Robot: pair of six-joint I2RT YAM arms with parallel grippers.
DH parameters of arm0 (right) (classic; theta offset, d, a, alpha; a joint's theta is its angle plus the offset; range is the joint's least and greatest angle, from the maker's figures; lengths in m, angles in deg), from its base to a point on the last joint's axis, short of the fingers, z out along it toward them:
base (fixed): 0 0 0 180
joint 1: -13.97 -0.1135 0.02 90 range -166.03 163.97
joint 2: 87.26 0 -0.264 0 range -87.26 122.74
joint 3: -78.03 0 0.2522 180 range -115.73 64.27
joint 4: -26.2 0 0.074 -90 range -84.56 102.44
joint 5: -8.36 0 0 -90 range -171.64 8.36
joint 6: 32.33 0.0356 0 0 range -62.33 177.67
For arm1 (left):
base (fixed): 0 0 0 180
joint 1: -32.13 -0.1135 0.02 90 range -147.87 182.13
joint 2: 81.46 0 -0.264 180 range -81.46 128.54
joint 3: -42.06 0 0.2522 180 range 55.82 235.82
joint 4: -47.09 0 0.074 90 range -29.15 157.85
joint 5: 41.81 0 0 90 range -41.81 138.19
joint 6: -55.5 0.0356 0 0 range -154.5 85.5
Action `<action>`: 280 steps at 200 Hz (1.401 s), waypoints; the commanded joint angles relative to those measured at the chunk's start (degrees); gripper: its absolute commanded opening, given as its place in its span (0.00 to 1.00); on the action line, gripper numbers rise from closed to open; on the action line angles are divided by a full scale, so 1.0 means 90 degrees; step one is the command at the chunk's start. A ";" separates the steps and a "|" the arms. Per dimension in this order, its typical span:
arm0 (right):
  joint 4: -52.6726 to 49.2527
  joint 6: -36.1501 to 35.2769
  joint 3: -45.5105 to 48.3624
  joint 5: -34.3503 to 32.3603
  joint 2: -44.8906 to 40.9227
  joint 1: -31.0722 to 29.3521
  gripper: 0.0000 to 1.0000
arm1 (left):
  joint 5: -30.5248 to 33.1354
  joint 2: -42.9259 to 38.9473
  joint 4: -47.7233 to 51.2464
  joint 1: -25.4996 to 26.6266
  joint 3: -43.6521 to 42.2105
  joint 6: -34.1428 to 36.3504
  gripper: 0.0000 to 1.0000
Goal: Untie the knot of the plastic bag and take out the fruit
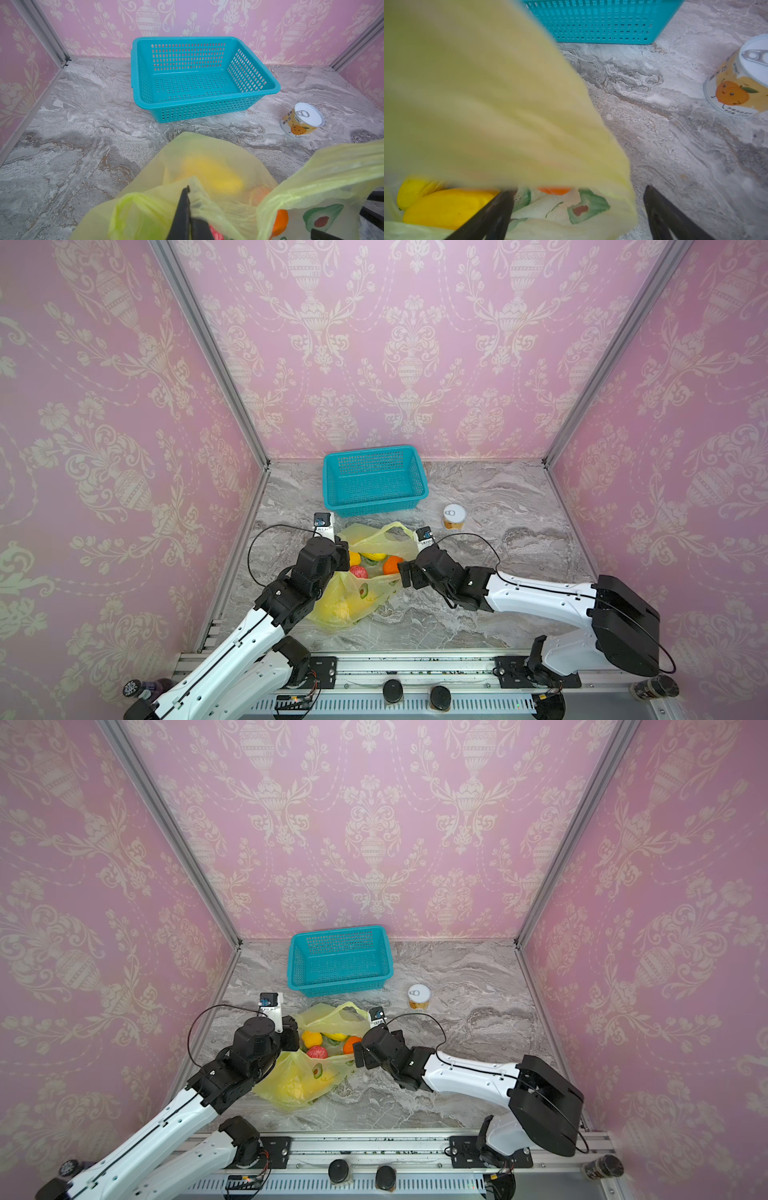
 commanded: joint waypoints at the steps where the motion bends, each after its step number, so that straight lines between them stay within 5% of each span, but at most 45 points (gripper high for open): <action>1: 0.0241 0.0227 0.0350 -0.0403 -0.0140 -0.0050 0.92 | 0.0415 -0.0132 0.0042 -0.0058 -0.0064 0.0045 0.00; 54: 0.0603 0.0024 0.1446 -0.0677 -0.1159 -0.0058 0.44 | 0.0640 -0.0055 0.0091 -0.0058 -0.0078 0.0007 0.00; 72: 0.0705 0.0036 0.1803 -0.0872 -0.1464 -0.0050 0.36 | 0.0648 -0.0047 0.0135 -0.0058 -0.0063 -0.0011 0.00; 95: 0.0588 -0.0016 0.1912 -0.0825 -0.1963 -0.0055 0.37 | 0.0610 0.0018 0.0075 -0.0058 -0.0107 0.0008 0.00; 137: 0.0592 -0.0674 0.1850 -0.0351 -0.2812 -0.0117 0.80 | 0.0187 0.0516 0.0126 -0.0058 0.0101 0.0057 0.00; 159: 0.0580 -0.1076 0.1635 -0.0144 -0.2894 -0.0238 0.92 | 0.0051 0.0585 0.0092 -0.0058 0.0103 0.0095 0.00; 217: 0.0565 -0.2407 0.0749 -0.0101 -0.2419 -0.1261 1.00 | -0.0082 0.0543 0.0137 -0.0058 0.0143 0.0133 0.00; 258: 0.0219 -0.2695 -0.0376 -0.0151 -0.0962 -0.1622 1.00 | 0.0033 0.0275 0.0090 -0.0058 0.0035 0.0138 0.00; 280: -0.0005 -0.2646 -0.0896 -0.0661 -0.0184 -0.1622 0.85 | -0.0079 0.0335 0.0139 -0.0058 0.0105 0.0164 0.00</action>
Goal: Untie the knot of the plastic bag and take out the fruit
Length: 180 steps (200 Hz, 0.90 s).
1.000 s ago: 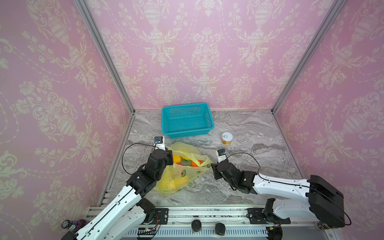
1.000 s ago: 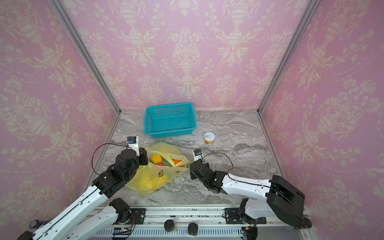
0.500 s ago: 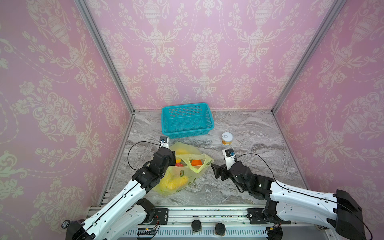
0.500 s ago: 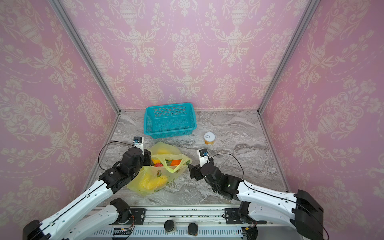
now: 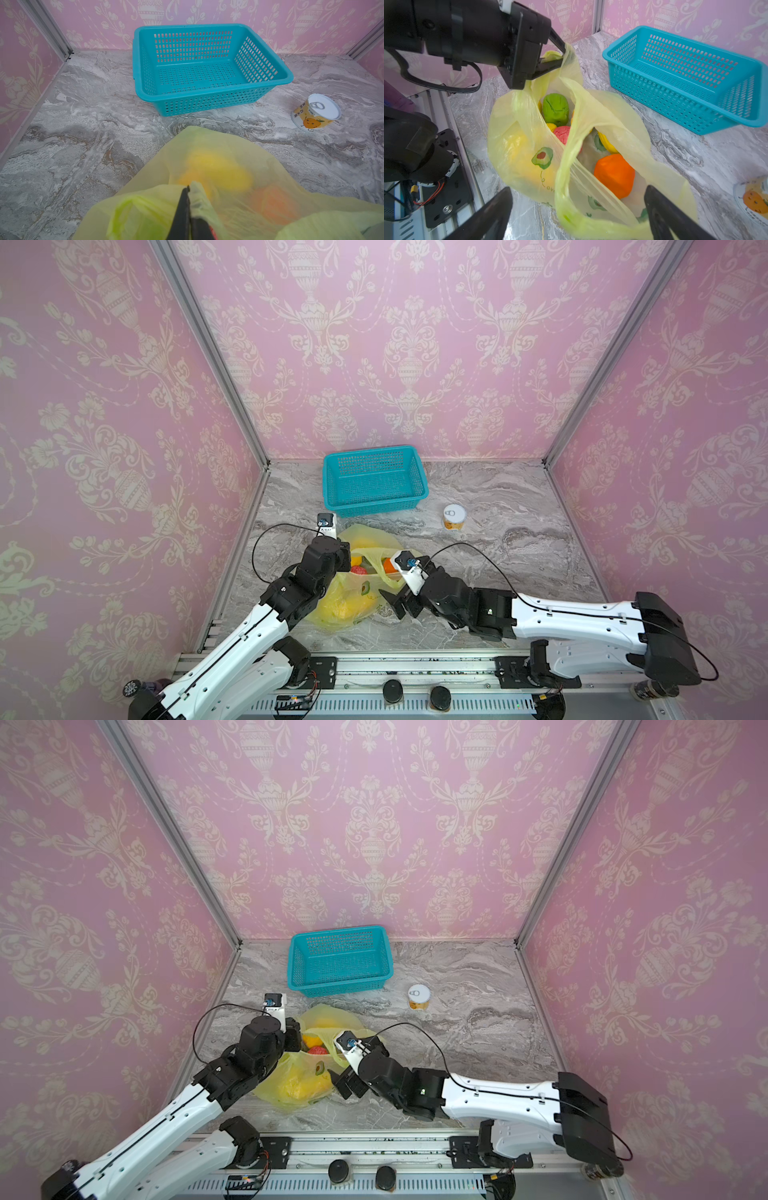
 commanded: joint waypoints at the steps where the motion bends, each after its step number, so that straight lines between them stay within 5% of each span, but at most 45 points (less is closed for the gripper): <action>1: -0.0381 -0.0144 -0.0513 -0.0574 0.0628 -0.0017 0.83 | -0.0140 0.0009 0.0131 -0.0053 0.0133 0.0155 0.00; 10: -0.0416 -0.0069 -0.0634 -0.0918 0.0823 -0.0017 0.62 | -0.0119 0.0035 0.0201 -0.0058 0.0192 0.0160 0.00; 26: -0.0522 0.0131 -0.0809 -0.1441 0.0982 0.0026 0.24 | 0.0011 0.0002 0.0342 -0.0058 0.0287 0.0159 0.16; 45: -0.0708 0.0324 -0.0918 -0.1644 0.0840 0.0117 0.03 | 0.0067 -0.0041 0.0627 -0.0058 0.0529 0.0170 0.48; 88: -0.0222 0.0386 -0.0382 -0.1459 0.0150 0.0321 0.00 | -0.0460 0.0305 0.1333 -0.0058 0.1872 0.0703 0.86; 114: -0.0158 0.0407 -0.0209 -0.1141 -0.0138 0.0415 0.00 | -0.0747 0.0736 0.1479 -0.0058 0.2560 0.1186 0.88; 154: -0.0575 0.0556 -0.0322 -0.1055 -0.0382 0.0750 0.00 | -0.2150 0.1397 0.2161 0.0020 0.3066 0.1904 0.82; 180: -0.0635 0.0915 -0.0381 -0.0322 -0.0510 0.1295 0.00 | -0.2145 0.1401 0.2374 0.0522 0.2865 0.2348 0.81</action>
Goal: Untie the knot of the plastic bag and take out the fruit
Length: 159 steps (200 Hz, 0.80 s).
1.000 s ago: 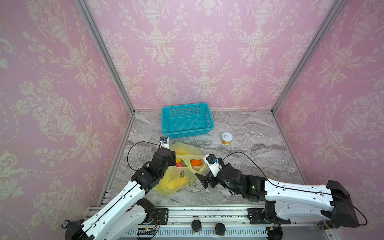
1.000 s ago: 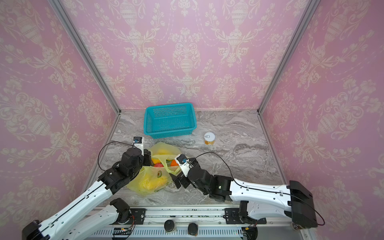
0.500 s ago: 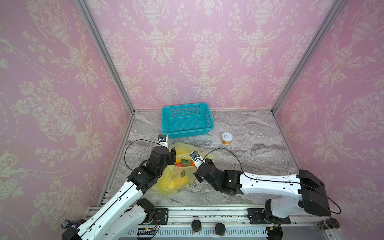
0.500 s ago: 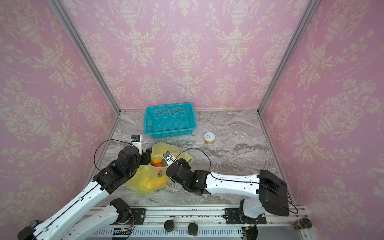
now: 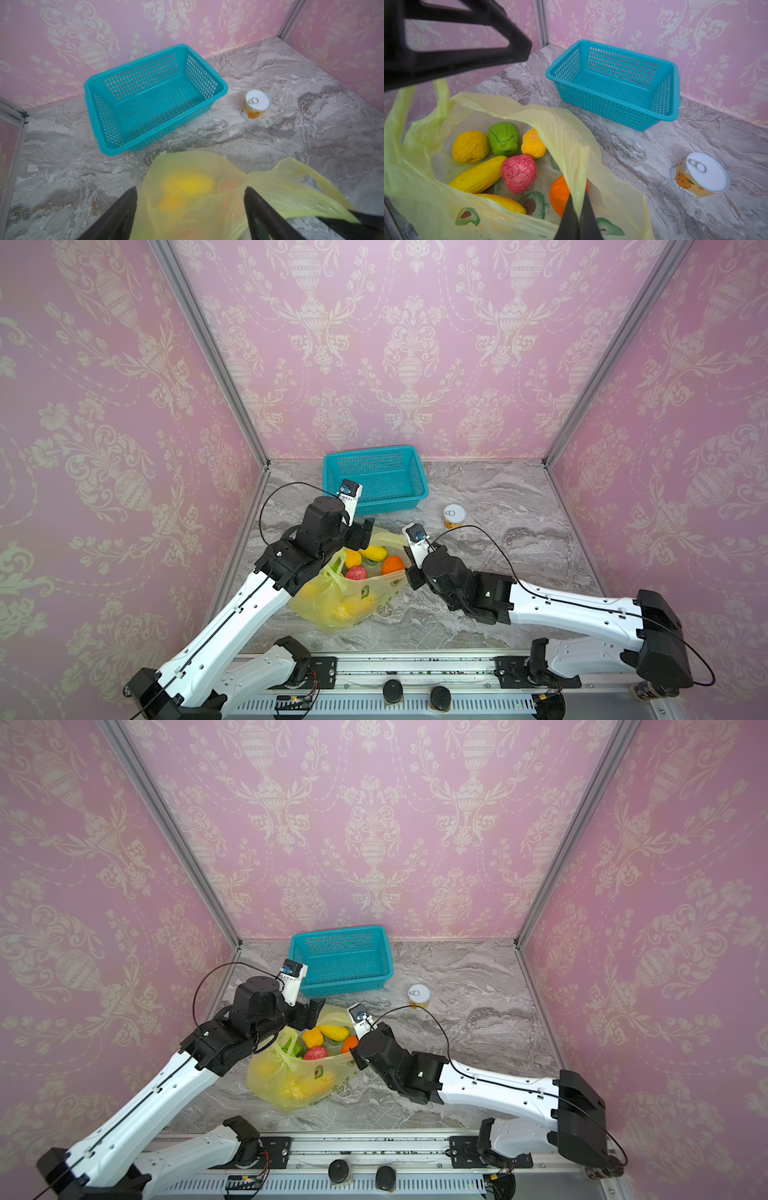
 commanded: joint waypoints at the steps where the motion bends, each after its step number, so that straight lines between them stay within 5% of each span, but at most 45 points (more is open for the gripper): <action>1: -0.0180 0.0424 -0.0050 0.0566 -0.0243 0.0380 0.00 | -0.0455 -0.0056 0.0600 0.0394 -0.0078 0.0716 0.81; 63: -0.0481 0.0507 -0.0332 0.0696 -0.0242 0.0608 0.00 | 0.0431 0.0080 0.0824 0.0946 -0.0295 0.1148 0.81; 113: -0.0735 0.0429 -0.0393 0.0591 -0.0574 0.0657 0.00 | 0.2244 0.0906 0.1444 0.1237 -0.0234 0.1144 0.75; 121: -0.0723 0.0429 -0.0306 0.0580 -0.0677 0.0657 0.00 | 0.2416 0.0923 0.1399 0.1241 -0.0245 0.1122 0.66; 136: -0.0674 0.0458 -0.0154 0.0617 -0.0849 0.0654 0.00 | 0.2502 0.0865 0.1203 0.1228 -0.0233 0.1089 0.25; 148: -0.0630 0.0449 -0.0073 0.0753 -0.0934 0.0654 0.00 | 0.2504 0.0764 0.0910 0.1196 -0.0262 0.1104 0.02; 159: -0.0615 0.0439 -0.0071 0.0889 -0.0952 0.0656 0.00 | 0.2507 0.0667 0.0663 0.1045 -0.0252 0.1050 0.00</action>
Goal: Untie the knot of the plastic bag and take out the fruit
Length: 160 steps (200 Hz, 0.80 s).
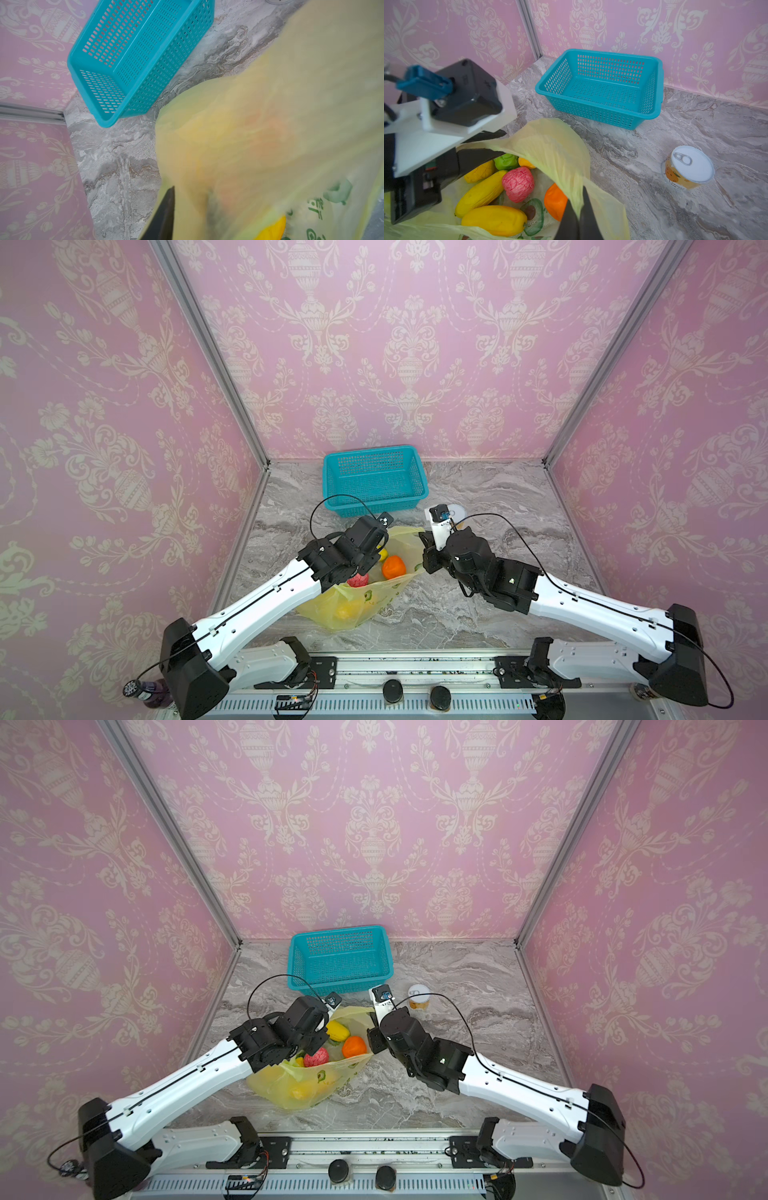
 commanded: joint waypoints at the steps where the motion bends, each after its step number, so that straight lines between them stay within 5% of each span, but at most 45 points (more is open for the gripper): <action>1: 0.0014 0.0106 0.0123 0.0200 -0.0145 0.0023 0.00 | 0.0489 -0.0291 -0.0397 -0.0176 -0.0045 -0.0027 0.00; 24: 0.0128 0.0097 0.0096 0.0476 -0.0057 0.0014 0.00 | 0.0639 -0.0411 -0.0488 -0.0787 0.0296 -0.0571 0.00; 51: 0.0251 0.0154 -0.0118 0.0842 0.0334 0.0009 0.00 | -0.0151 -0.0349 -0.0045 -0.1799 0.1049 -0.1209 0.00; 99: 0.0519 0.0233 -0.0472 0.1051 0.0918 -0.0006 0.00 | 0.0176 -0.0338 0.0507 -0.1869 0.2058 -0.1403 0.00; 122: 0.0500 0.0264 -0.0466 0.0840 0.1031 -0.0009 0.00 | 0.0096 -0.0688 0.0510 -0.1869 0.1599 -0.1804 0.00; 160: 0.0430 0.0209 -0.0199 0.0243 0.1054 0.0042 0.00 | -0.1193 -0.1048 -0.0226 -0.1869 -0.0112 -0.2233 0.00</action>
